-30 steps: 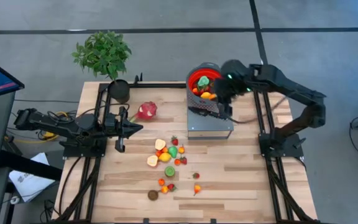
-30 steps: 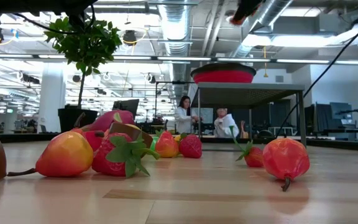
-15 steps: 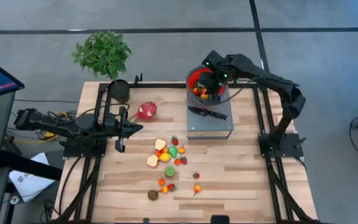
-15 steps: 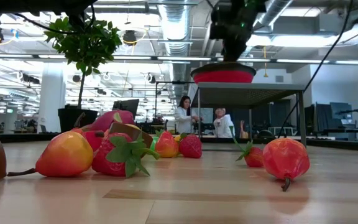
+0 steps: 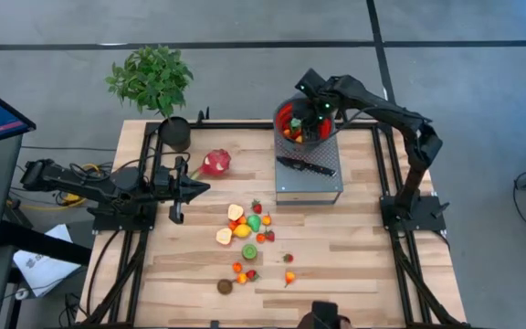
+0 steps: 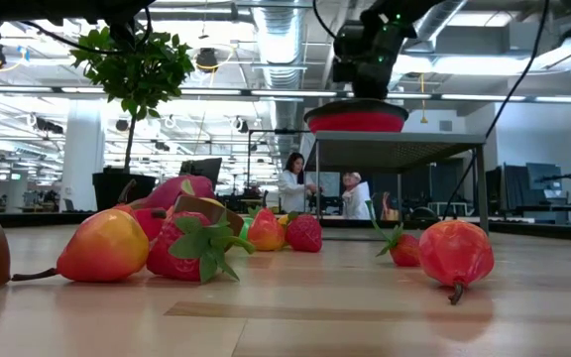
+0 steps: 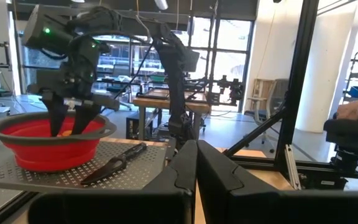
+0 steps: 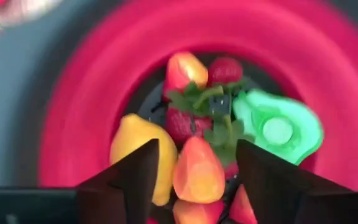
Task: Pick & Place Fruit
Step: Put the strawberry into the red colander on the shelf
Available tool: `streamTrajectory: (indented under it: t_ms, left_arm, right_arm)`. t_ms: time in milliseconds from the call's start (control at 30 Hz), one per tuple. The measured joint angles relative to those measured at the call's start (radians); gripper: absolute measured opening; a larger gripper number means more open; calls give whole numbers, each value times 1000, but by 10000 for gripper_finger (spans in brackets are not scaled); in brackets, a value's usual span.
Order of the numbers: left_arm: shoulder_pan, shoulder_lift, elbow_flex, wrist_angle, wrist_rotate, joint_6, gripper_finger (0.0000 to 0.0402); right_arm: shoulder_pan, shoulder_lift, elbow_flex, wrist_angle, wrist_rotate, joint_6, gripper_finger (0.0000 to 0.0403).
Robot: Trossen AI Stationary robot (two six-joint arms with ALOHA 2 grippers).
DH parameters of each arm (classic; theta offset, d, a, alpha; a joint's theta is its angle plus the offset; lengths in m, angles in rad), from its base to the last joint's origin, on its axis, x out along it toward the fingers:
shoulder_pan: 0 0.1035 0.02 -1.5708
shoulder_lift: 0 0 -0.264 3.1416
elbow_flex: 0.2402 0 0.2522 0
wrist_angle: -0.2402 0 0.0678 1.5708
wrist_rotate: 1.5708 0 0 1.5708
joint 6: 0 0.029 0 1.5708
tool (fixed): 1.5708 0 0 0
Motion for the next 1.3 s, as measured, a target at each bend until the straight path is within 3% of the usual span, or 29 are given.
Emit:
streamTrajectory:
  t_ms: [233, 333, 467, 633, 767, 900, 1100, 1300]
  left_arm:
    - [0, 0, 0, 0, 0, 0, 3]
    - [0, 0, 0, 0, 0, 0, 3]
    - [0, 0, 0, 0, 0, 0, 3]
    - [0, 0, 0, 0, 0, 0, 3]
    - [0, 0, 0, 0, 0, 0, 3]
    - [0, 0, 0, 0, 0, 0, 3]
    - [0, 0, 0, 0, 0, 0, 3]
    - [0, 0, 0, 0, 0, 0, 3]
  right_arm:
    - [5, -6, 208, -103, 35, 28, 235]
    - [23, -8, 320, -185, 27, 62, 217]
    - [63, -21, 413, -309, -7, 92, 164]
    - [114, -78, 416, -405, -150, 132, 73]
    - [189, -130, 416, -434, -186, 179, 10]
    - [291, -183, 416, -430, -182, 249, 16]
    - [462, -241, 393, -400, -73, 337, 3]
    - [599, -330, 163, -203, -12, 409, 1]
